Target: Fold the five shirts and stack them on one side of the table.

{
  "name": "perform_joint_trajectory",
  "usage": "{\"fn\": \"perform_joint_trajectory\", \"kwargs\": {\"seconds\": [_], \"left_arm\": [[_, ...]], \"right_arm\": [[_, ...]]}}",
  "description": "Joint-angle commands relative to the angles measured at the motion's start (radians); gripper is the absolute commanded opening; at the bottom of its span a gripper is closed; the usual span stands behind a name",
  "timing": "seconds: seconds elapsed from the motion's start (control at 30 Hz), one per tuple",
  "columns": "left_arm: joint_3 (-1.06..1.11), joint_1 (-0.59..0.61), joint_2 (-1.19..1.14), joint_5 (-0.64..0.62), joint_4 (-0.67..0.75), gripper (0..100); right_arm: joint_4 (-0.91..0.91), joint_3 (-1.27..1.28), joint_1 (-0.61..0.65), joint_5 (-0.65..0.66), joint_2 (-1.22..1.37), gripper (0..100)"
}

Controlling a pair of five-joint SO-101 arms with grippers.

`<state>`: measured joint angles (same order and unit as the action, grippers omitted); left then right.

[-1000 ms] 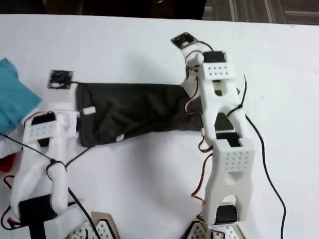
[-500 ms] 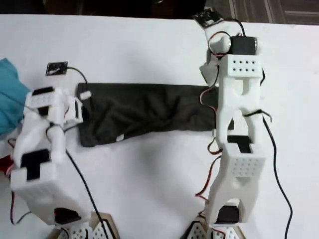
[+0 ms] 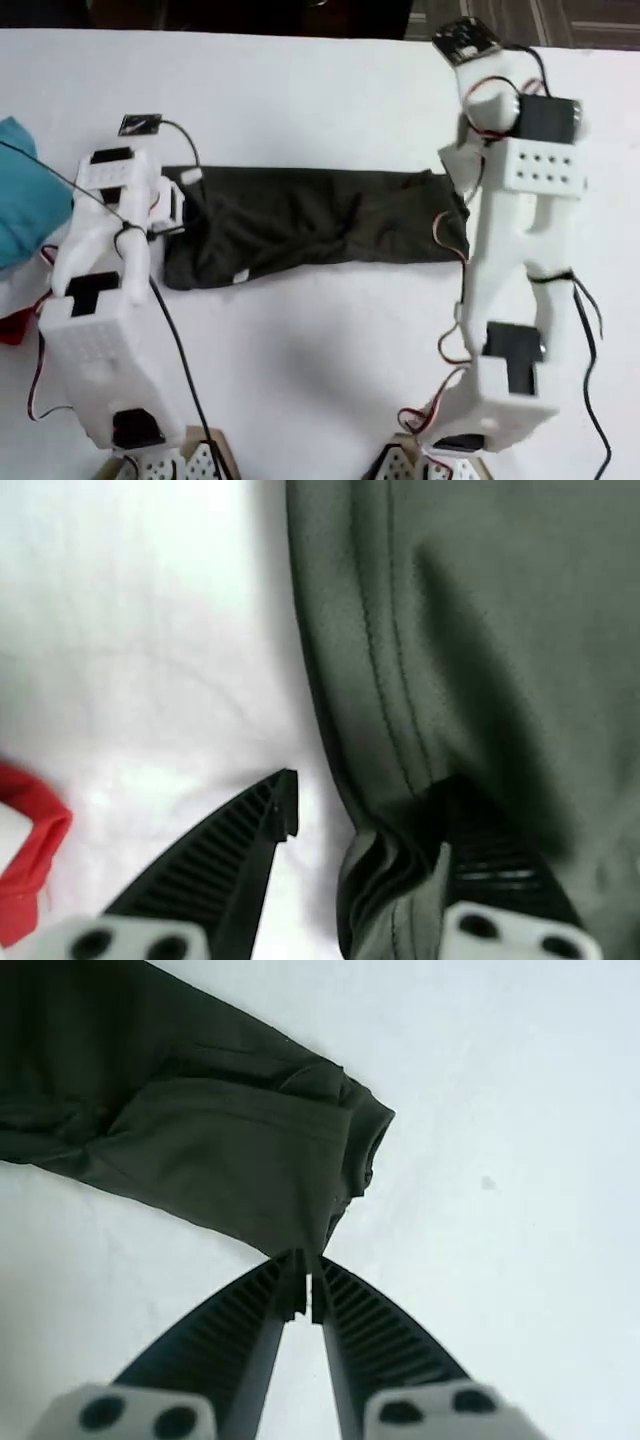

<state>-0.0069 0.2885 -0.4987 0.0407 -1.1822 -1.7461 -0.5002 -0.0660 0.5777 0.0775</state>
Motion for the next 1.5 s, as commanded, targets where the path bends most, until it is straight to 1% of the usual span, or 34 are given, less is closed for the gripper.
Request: {"fn": "perform_joint_trajectory", "kwargs": {"seconds": [0.0, 0.03, 0.07, 0.13, 0.2, 0.23, 0.33, 0.43, 0.6, 0.67, 0.73, 0.9, 1.0, 1.07, 1.2, 1.3, 1.47], "left_arm": [[-0.041, -0.049, -0.028, -0.014, -0.028, 24], [-0.054, -0.054, -0.038, -0.014, -0.040, 21], [-0.073, -0.055, -0.051, -0.014, -0.054, 15], [-0.108, -0.052, -0.077, -0.014, -0.077, 1], [-0.139, -0.046, -0.098, -0.012, -0.103, 4], [-0.153, -0.034, -0.107, -0.012, -0.115, 2], [-0.193, 0.014, -0.120, -0.008, -0.144, 3], [-0.232, 0.080, -0.114, 0.040, -0.170, 2], [-0.394, 0.195, -0.114, 0.121, -0.296, 2], [-0.463, 0.215, -0.114, 0.153, -0.351, 2], [-0.522, 0.210, -0.115, 0.187, -0.411, 2], [-0.651, 0.110, -0.115, 0.207, -0.591, 2], [-0.664, 0.038, -0.104, 0.201, -0.606, 2], [-0.639, -0.003, -0.080, 0.201, -0.605, 2], [-0.578, -0.137, -0.012, 0.204, -0.603, 2], [-0.576, -0.249, 0.032, 0.203, -0.600, 2], [-0.576, -0.454, 0.078, 0.203, -0.557, 2]], "right_arm": [[-0.022, 0.048, -0.051, 0.009, -0.139, 1.8], [-0.022, 0.066, -0.064, 0.005, -0.163, 1.8], [-0.022, 0.084, -0.076, 0.003, -0.188, 1.8], [-0.022, 0.130, -0.107, 0.003, -0.234, 1.8], [-0.021, 0.176, -0.143, 0.003, -0.266, 1.8], [-0.021, 0.204, -0.162, 0.005, -0.282, 1.8], [0.013, 0.293, -0.223, 0.006, -0.325, 1.8], [0.074, 0.422, -0.288, 0.006, -0.364, 1.8], [0.280, 0.789, -0.384, 0.005, -0.458, 1.8], [0.387, 0.962, -0.423, 0.006, -0.519, 1.8], [0.506, 1.135, -0.450, 0.008, -0.593, 1.8], [0.831, 1.567, -0.470, 0.009, -0.710, 1.8], [1.004, 1.758, -0.472, 0.009, -0.750, 1.8], [1.082, 1.835, -0.473, 0.009, -0.763, 1.8], [1.102, 1.847, -0.493, 0.002, -0.794, 1.8], [1.104, 1.870, -0.492, 0.002, -0.808, 1.8], [1.112, 1.875, -0.493, 0.002, -0.814, 1.8]]}}
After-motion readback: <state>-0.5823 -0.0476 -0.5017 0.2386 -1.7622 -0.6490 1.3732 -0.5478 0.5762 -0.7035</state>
